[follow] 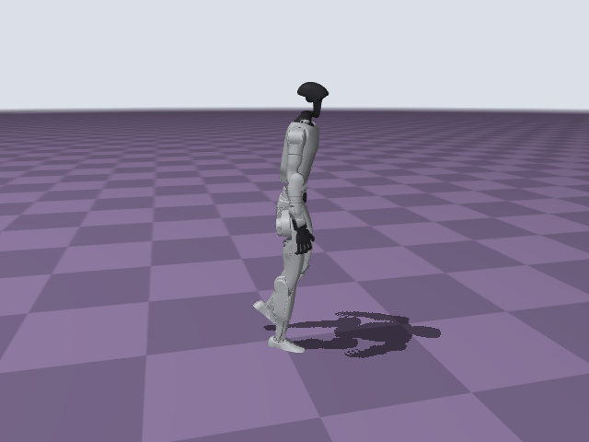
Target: Walk
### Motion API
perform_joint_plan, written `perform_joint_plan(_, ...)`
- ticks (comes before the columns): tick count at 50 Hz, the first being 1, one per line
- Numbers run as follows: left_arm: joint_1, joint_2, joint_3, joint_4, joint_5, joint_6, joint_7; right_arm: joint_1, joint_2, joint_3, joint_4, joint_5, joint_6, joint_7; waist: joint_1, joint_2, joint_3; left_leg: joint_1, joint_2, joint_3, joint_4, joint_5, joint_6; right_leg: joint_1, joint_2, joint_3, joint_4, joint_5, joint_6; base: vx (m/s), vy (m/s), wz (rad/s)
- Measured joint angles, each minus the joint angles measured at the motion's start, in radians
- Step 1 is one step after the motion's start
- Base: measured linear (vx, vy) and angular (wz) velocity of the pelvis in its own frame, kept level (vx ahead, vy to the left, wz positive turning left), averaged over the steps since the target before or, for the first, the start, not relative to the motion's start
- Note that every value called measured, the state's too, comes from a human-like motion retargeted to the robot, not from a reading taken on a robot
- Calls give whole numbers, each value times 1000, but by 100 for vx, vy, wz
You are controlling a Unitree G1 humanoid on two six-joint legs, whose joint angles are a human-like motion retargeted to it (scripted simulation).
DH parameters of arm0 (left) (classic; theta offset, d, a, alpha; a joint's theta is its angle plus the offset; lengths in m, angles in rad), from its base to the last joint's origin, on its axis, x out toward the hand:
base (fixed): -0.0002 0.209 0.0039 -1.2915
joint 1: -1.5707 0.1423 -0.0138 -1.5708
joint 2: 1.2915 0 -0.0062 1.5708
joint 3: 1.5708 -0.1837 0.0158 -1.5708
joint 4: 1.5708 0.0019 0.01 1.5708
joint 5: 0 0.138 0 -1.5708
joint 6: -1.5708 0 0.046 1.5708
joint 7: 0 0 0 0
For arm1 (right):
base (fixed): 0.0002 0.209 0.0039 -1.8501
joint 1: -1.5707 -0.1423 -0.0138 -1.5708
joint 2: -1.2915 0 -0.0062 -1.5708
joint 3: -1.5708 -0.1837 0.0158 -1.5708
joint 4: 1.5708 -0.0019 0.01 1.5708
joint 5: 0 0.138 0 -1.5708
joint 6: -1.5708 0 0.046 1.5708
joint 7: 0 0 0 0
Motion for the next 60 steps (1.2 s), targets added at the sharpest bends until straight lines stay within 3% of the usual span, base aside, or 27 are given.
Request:
perform_joint_plan(2,42,11,16,5,-4,4,3,-22,19,10,-11,4,-10,-7,32,16,15,-24,52,-26,-70,-78,31,51,72,4,-9,-25,-39,54,-27,-66)
perform_joint_plan(10,103,21,73,29,-19,25,2,-78,60,15,-40,33,-42,-14,27,35,34,-93,31,-114,-562,-186,393,172,141,-18,6,-102,-87,48,0,8)
perform_joint_plan(12,105,20,79,24,-23,23,-1,-77,67,19,-40,36,-45,-13,37,18,29,-100,23,-105,-679,-181,448,196,136,-3,8,-117,-94,49,3,-23)
perform_joint_plan(15,101,16,83,10,-20,18,-5,-59,72,20,-38,35,-48,-13,69,-3,11,-113,28,-53,-781,-223,470,219,127,28,21,-128,-96,55,8,-49)
perform_joint_plan(20,74,6,83,-9,-36,4,-15,-24,59,33,-26,31,-39,-2,90,5,13,-94,26,-51,-749,-221,455,269,167,92,52,-120,-101,56,17,-46)
perform_joint_plan(23,70,3,81,-16,-28,-1,-20,26,46,37,-16,18,-28,2,102,12,-29,-105,23,-87,-726,-157,425,276,191,123,75,-65,-97,61,19,-57)
perform_joint_plan(27,42,10,69,-14,-31,1,-25,89,22,32,17,16,-11,0,90,15,-48,-98,30,-123,-669,-171,396,276,205,132,160,126,-70,54,20,-27)
perform_joint_plan(30,-5,23,45,-15,-38,2,-21,110,0,16,56,22,2,3,86,32,-32,-43,68,-72,-670,-208,376,250,218,116,281,286,-16,42,18,-13)
perform_joint_plan(32,-36,29,30,-17,-38,3,-21,130,-13,10,65,13,14,7,89,55,-42,-25,89,-73,-670,-237,367,215,214,84,365,336,14,44,17,-30)
perform_joint_plan(35,-93,34,10,-23,-42,2,-25,154,-26,-3,60,5,23,10,100,86,-39,-11,123,-72,-655,-267,349,138,229,91,500,252,22,36,15,-27)
perform_joint_plan(40,-162,28,-25,-55,-54,-13,-44,181,-33,-8,44,17,19,17,83,114,-20,40,134,-79,-667,-289,338,53,217,90,533,145,39,30,11,13)
perform_joint_plan(47,-178,-4,-76,-113,-53,-45,-74,197,-19,-15,24,30,16,-1,67,95,-16,110,92,-68,-688,-315,328,8,152,123,331,76,73,26,4,16)
perform_joint_plan(51,-158,-19,-99,-117,-35,-52,-68,197,-13,-16,18,39,15,-2,18,74,-6,146,44,-122,-696,-320,326,14,81,25,178,31,90,23,-2,81)
perform_joint_plan(55,-117,-28,-103,-89,-14,-41,-50,197,-22,4,10,21,20,-10,46,35,7,202,5,-102,-701,-337,317,49,24,-45,41,-3,102,24,-8,-2)
perform_joint_plan(60,-35,-20,-84,-23,21,11,-11,203,-20,23,13,-2,34,-13,72,20,1,262,3,-94,-703,-346,281,105,30,-117,2,-29,62,26,-13,-2)
